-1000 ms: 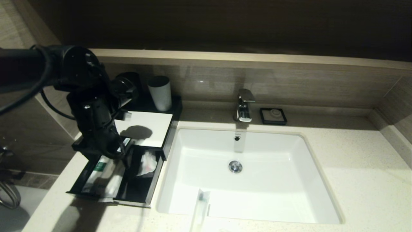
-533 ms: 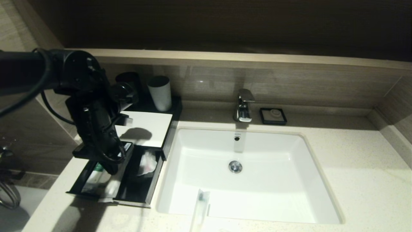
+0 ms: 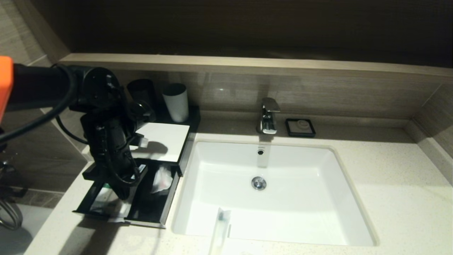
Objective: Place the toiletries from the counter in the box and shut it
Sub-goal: Place the bathroom toiletry into the drawer
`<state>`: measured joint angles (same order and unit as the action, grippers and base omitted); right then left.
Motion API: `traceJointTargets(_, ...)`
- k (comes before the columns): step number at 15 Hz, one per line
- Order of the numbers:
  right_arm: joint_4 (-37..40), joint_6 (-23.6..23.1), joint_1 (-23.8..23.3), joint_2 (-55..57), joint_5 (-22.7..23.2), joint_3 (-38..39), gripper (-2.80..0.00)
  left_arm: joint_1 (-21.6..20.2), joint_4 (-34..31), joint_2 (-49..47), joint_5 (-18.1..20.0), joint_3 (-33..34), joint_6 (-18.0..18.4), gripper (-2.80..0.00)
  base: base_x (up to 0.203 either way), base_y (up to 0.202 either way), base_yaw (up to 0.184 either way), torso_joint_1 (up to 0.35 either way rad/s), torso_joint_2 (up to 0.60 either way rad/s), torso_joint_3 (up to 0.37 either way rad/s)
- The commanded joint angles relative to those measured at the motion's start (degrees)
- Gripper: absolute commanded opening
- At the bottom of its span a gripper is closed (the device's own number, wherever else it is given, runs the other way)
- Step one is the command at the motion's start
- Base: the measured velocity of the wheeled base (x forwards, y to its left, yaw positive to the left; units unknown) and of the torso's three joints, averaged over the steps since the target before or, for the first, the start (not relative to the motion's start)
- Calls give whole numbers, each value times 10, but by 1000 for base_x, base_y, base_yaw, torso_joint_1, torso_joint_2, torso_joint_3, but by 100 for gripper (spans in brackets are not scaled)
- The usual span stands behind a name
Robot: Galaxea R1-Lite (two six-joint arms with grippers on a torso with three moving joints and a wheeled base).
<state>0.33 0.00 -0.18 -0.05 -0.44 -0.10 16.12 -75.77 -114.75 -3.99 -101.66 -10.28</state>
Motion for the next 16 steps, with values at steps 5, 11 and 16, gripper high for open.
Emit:
traceJointTargets(5,0,1,0,0,0,0,-280,0,-5,-10,-3,19,-1,-280,0,0,0,0,0,0)
traceJointTargets(11,0,0,0,0,0,0,-280,0,-4,-17,-3,19,-1,-280,0,0,0,0,0,0)
traceJointTargets(16,0,1,0,0,0,0,-280,0,-4,-24,-4,19,-1,-280,0,0,0,0,0,0)
